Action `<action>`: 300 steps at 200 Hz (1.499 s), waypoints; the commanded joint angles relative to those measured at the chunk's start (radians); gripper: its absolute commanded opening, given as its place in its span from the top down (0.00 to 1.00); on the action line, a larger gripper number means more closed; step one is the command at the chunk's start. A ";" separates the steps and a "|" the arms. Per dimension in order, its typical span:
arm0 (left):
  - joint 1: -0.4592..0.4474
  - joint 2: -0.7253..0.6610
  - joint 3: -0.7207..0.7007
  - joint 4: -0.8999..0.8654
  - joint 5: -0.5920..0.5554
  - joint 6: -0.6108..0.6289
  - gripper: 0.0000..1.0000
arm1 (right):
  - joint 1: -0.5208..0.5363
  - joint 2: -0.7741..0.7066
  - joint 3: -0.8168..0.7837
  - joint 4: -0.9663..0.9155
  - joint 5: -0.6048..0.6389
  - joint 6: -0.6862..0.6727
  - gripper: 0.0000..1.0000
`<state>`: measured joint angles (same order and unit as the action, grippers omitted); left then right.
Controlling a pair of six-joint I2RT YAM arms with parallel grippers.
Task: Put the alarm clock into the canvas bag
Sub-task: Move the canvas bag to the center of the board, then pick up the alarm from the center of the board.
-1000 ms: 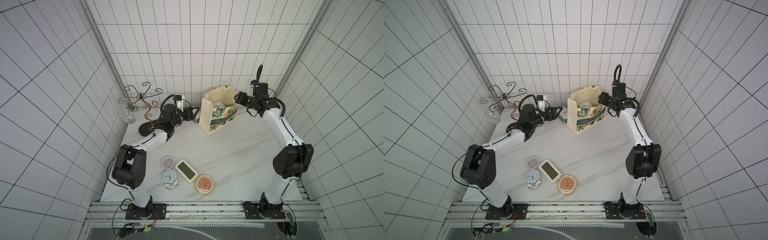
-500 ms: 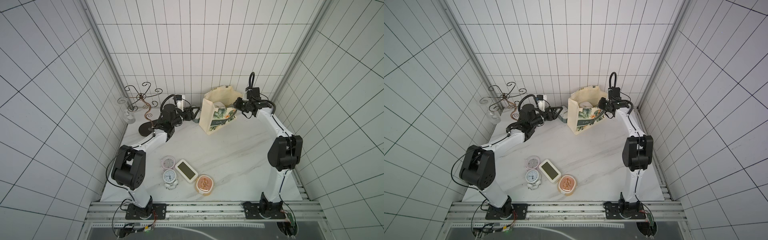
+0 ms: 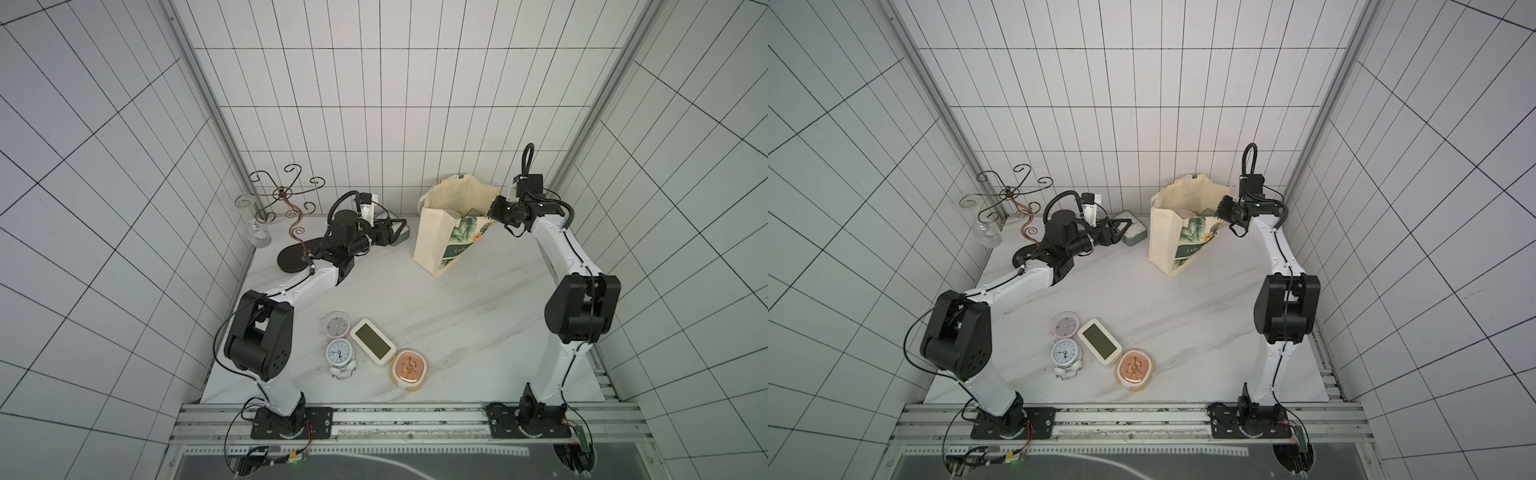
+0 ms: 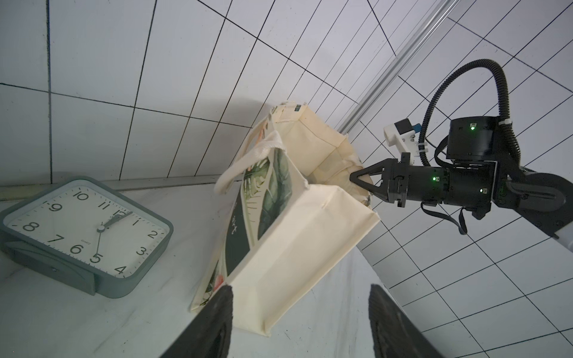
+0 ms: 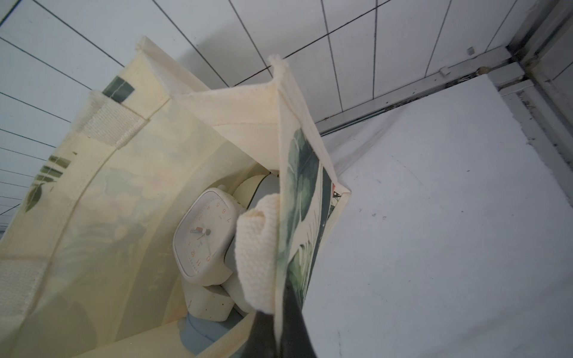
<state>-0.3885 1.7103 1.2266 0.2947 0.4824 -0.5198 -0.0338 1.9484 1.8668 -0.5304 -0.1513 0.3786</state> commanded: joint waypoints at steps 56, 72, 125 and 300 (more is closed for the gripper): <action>-0.006 0.007 0.045 -0.059 -0.031 0.035 0.33 | -0.121 -0.041 0.104 -0.022 -0.065 -0.096 0.90; -0.009 -0.001 0.045 -0.076 -0.042 0.037 0.32 | -0.118 -0.032 0.131 -0.051 -0.077 -0.109 0.38; -0.010 -0.189 -0.093 -0.178 -0.120 -0.059 0.26 | -0.096 -0.345 -0.130 0.063 -0.024 -0.099 0.00; 0.066 -0.674 -0.435 -0.937 0.059 0.108 0.13 | 0.906 -0.793 -1.048 0.105 -0.125 -0.381 0.00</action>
<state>-0.3264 0.9783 0.7444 -0.5137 0.4282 -0.4835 0.7975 1.1156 0.8604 -0.4366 -0.2466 0.0090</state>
